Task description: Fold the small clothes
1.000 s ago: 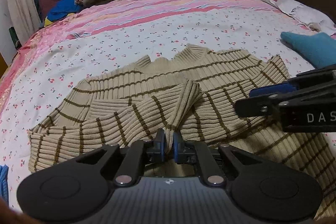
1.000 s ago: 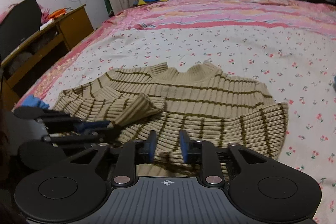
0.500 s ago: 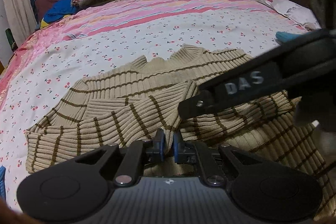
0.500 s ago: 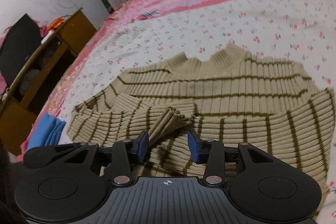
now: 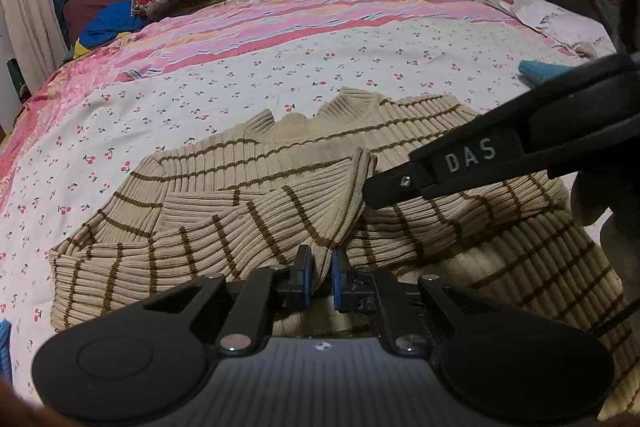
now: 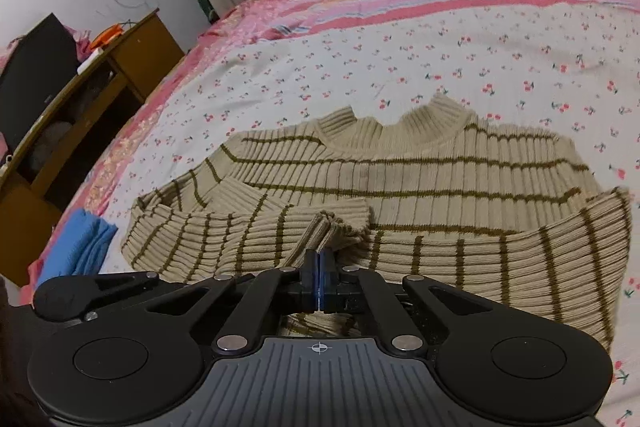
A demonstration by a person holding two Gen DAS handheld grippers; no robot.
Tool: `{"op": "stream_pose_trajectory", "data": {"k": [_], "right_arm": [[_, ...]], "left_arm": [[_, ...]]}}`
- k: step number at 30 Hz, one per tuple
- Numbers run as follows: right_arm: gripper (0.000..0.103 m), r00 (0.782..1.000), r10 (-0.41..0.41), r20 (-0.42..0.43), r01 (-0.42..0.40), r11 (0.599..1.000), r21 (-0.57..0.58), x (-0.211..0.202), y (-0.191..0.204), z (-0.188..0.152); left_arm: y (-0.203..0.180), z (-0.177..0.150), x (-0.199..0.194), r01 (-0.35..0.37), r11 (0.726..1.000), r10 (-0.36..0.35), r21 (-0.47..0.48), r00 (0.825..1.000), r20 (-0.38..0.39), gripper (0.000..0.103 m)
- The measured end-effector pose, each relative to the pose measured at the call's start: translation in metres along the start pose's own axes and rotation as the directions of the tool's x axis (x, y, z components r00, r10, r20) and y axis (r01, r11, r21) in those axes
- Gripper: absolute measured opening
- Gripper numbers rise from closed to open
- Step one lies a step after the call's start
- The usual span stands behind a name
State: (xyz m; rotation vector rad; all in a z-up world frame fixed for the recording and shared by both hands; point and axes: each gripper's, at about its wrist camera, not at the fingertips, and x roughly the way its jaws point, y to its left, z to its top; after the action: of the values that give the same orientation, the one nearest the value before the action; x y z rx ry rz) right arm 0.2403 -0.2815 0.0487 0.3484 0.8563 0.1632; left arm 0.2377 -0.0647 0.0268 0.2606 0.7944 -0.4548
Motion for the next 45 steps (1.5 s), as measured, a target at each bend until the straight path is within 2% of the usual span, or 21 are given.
{"op": "stream_pose_trajectory", "data": {"k": [6,11,18,21,23,27,30,34,35,38,42,45], "right_arm": [[0.000,0.999,-0.018,0.041,0.018,1.000,0.000,-0.014,-0.005,0.003],[0.000,0.996,-0.034,0.085,0.035,0.999,-0.007,-0.029,-0.011,0.007],[0.000,0.984,-0.042,0.175,0.040,0.999,0.013,-0.061,-0.022,0.012],[0.000,0.971,-0.086,0.221,0.081,0.996,0.034,-0.075,-0.034,0.006],[0.000,0.968,-0.135,0.211,0.127,0.991,0.049,-0.074,-0.045,-0.002],[0.000,0.966,-0.216,0.140,0.204,0.974,0.096,-0.062,-0.069,-0.021],[0.000,0.963,-0.234,0.130,0.218,0.968,0.125,-0.060,-0.078,-0.025],[0.001,0.970,-0.208,0.125,0.191,0.973,0.129,-0.064,-0.075,-0.022],[0.008,0.974,-0.189,0.126,0.172,0.976,0.136,-0.064,-0.072,-0.020],[0.009,0.977,-0.162,0.137,0.143,0.980,0.141,-0.064,-0.068,-0.019],[0.009,0.974,-0.186,0.131,0.177,0.981,0.079,-0.052,-0.055,-0.013],[0.009,0.959,-0.269,0.095,0.270,0.963,0.001,-0.036,-0.046,-0.011]], "left_arm": [[0.008,0.001,-0.011,0.004,1.000,-0.003,-0.011,1.000,0.019,0.030],[0.032,-0.007,-0.031,0.003,0.998,0.000,-0.055,0.998,0.063,0.037],[0.073,-0.015,-0.042,-0.055,0.987,0.070,-0.154,0.993,0.093,0.040],[0.086,-0.022,-0.036,-0.091,0.978,0.106,-0.186,0.991,0.076,0.041],[0.092,-0.028,-0.028,-0.123,0.972,0.137,-0.198,0.989,0.055,0.041],[0.103,-0.038,-0.020,-0.137,0.963,0.147,-0.233,0.989,0.025,0.041],[0.107,-0.039,-0.019,-0.157,0.959,0.166,-0.236,0.986,0.017,0.041],[0.112,-0.036,-0.021,-0.155,0.957,0.168,-0.244,0.985,0.034,0.041],[0.112,-0.035,-0.022,-0.148,0.958,0.163,-0.245,0.986,0.041,0.041],[0.108,-0.032,-0.024,-0.127,0.961,0.146,-0.246,0.987,0.060,0.041],[0.096,-0.024,-0.017,-0.112,0.972,0.129,-0.208,0.989,0.067,0.041],[0.090,-0.020,-0.005,-0.131,0.977,0.139,-0.169,0.990,0.033,0.041]]}}
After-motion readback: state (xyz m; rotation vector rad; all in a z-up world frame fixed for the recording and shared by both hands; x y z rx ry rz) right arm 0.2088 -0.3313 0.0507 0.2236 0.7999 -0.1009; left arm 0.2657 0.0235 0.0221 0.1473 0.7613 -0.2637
